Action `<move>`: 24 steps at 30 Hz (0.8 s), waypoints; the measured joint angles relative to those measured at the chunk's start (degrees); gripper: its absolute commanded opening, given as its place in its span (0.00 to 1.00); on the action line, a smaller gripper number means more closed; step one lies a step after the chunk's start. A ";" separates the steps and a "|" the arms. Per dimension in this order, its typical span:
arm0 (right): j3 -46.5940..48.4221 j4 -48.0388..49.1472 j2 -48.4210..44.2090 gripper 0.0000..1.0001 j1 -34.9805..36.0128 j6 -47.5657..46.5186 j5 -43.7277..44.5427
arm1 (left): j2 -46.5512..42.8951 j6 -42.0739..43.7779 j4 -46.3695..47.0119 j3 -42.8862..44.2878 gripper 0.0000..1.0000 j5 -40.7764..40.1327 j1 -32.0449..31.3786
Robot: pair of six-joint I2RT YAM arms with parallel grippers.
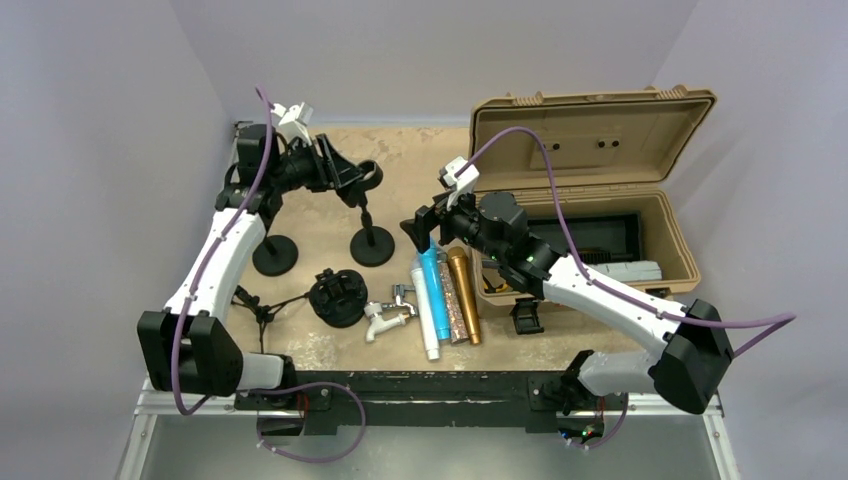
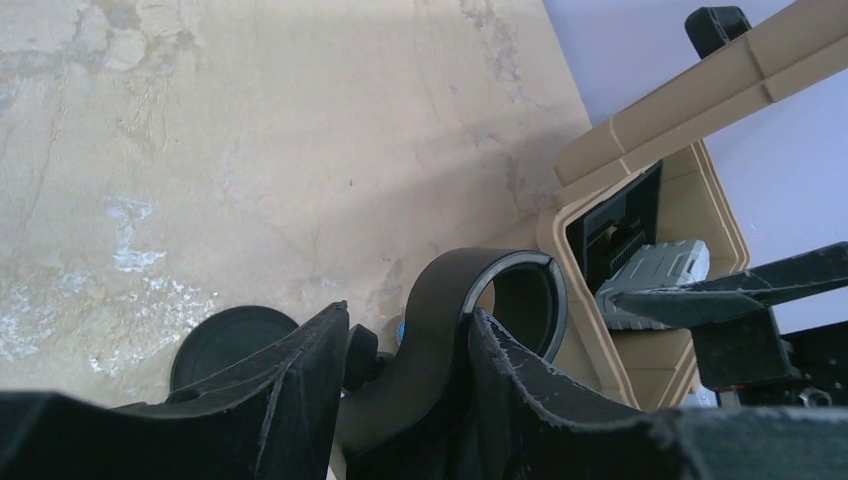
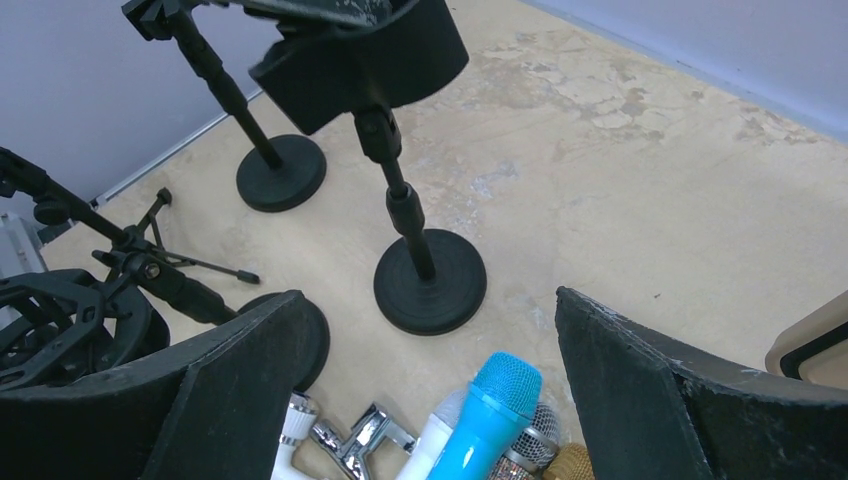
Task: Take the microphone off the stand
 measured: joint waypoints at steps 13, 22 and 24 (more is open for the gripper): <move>-0.63 0.37 0.00 0.92 0.00 0.00 -0.04 | 2.56 -0.61 -0.33 -3.91 0.63 -4.42 -1.18; -1.20 0.50 -2.03 0.93 0.00 0.02 0.15 | 0.31 2.78 -14.82 6.99 0.78 -8.35 -1.18; -1.51 0.52 -3.54 0.93 0.00 0.13 0.52 | -2.10 3.30 -16.46 10.88 0.79 -8.28 -1.18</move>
